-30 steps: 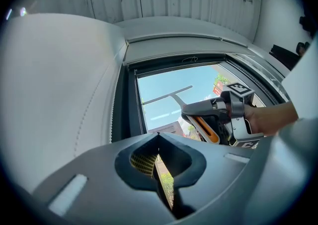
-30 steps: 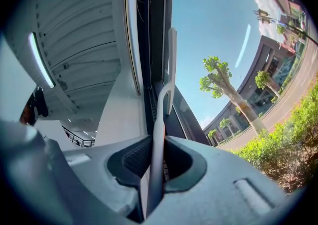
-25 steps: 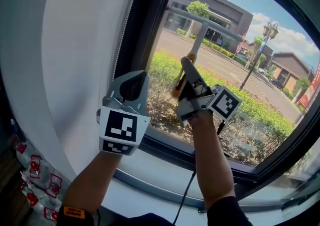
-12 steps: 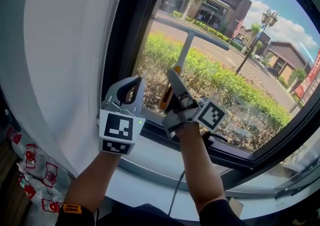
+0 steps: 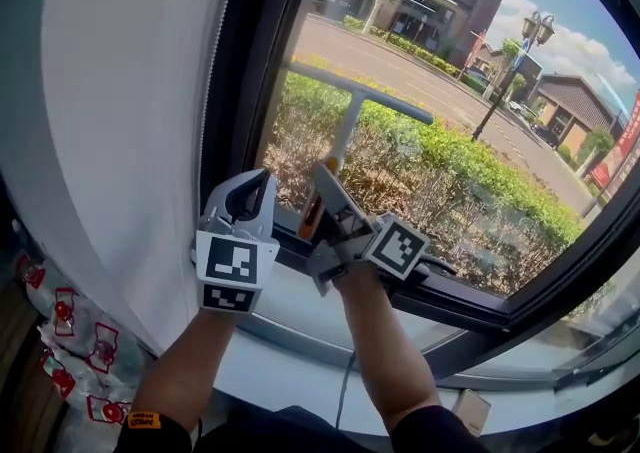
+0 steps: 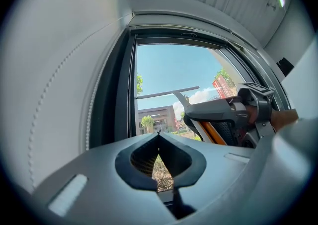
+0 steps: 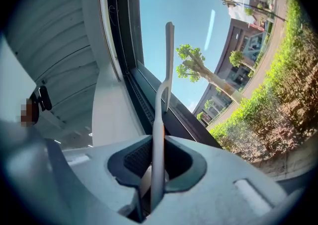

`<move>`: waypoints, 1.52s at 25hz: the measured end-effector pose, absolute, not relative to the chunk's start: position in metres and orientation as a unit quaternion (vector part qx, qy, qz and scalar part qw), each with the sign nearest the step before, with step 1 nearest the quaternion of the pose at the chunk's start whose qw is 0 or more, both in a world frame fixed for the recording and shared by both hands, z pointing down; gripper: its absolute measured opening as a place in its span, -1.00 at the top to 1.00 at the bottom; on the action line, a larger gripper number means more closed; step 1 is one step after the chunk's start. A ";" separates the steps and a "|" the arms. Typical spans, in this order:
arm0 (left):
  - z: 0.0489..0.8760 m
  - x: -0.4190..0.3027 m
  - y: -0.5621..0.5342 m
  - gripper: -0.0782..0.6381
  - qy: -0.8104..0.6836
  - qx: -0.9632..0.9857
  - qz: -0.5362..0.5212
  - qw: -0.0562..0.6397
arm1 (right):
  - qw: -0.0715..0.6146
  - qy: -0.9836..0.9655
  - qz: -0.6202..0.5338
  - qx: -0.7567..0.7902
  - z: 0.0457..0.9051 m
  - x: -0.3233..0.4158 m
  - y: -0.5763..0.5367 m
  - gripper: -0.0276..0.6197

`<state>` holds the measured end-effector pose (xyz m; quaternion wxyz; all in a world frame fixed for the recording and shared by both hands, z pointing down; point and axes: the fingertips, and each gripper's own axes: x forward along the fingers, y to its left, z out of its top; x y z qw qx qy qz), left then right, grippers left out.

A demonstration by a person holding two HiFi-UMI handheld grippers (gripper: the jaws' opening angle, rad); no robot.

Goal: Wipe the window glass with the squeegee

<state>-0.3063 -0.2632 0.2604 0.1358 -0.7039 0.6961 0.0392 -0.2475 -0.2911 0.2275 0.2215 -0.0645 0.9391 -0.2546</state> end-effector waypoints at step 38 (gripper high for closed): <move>0.070 -0.220 -0.296 0.75 0.656 -0.701 0.084 0.266 | 0.280 0.949 -0.142 0.002 0.040 -0.150 -0.315 0.77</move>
